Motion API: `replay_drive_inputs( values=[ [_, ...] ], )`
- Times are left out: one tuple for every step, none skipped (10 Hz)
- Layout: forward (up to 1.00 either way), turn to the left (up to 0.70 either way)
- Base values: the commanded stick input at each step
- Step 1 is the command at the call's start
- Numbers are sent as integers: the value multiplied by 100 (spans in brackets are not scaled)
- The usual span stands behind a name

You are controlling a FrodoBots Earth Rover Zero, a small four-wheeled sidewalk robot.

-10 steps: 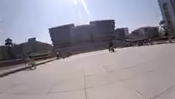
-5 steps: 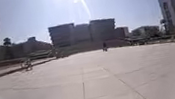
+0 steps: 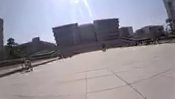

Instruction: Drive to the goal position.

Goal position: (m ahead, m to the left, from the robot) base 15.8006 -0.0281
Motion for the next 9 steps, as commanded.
replay_drive_inputs(
  values=[
    [100,0],
    [100,0],
    [100,0],
    [100,0],
    [100,0],
    [100,0],
    [100,0],
    [100,0],
    [100,0]
  ],
)
